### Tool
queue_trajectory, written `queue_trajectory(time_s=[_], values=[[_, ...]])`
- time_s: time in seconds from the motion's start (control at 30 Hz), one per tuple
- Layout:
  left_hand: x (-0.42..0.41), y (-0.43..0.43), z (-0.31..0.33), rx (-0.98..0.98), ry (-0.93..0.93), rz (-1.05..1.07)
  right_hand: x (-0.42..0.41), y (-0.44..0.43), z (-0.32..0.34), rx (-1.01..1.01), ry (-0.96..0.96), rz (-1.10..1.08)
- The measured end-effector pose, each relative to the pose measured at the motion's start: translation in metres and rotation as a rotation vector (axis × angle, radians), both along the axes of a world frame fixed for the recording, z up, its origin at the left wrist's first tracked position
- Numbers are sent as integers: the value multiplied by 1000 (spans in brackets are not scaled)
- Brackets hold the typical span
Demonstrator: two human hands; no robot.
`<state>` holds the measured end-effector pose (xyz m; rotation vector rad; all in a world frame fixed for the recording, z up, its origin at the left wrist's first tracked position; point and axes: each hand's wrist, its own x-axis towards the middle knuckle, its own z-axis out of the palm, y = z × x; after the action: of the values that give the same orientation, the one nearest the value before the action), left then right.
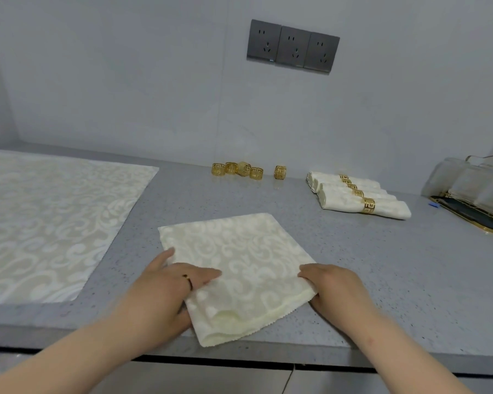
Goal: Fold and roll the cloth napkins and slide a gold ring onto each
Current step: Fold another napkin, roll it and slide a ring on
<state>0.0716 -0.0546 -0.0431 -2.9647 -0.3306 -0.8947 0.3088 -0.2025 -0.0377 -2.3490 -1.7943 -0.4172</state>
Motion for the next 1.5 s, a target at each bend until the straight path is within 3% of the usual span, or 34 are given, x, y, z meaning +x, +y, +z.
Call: queue_trajectory(time_s=[0.13,0.23,0.43,0.5,0.6,0.7,0.87,1.0,1.17,1.33,1.4,1.5], values=[[14,-5,0,106,63,-142,-3,-4,-4,5,0,-91],[10,-4,-1,55,3,-187,-1,-6,-7,73,-79,-109],[-3,10,-7,-42,-89,-44,1,-24,-1,-44,-115,-83],[-5,12,-5,-233,-58,89,2,-30,12,-76,-7,-46],[-6,13,5,-638,-58,205,14,-38,26,-122,453,-86],[3,19,10,-743,-121,212,26,-37,33,-26,666,-131],[19,31,17,-842,-197,328,34,-15,38,45,812,-201],[30,39,13,-777,-182,397,31,2,31,84,803,-243],[36,41,14,-690,-104,508,30,19,19,54,510,-334],[39,42,22,-378,84,529,29,28,18,-6,352,-346],[39,45,24,-234,43,473,29,30,17,-4,249,-311],[38,60,17,-27,-57,218,25,35,21,28,74,-314]])
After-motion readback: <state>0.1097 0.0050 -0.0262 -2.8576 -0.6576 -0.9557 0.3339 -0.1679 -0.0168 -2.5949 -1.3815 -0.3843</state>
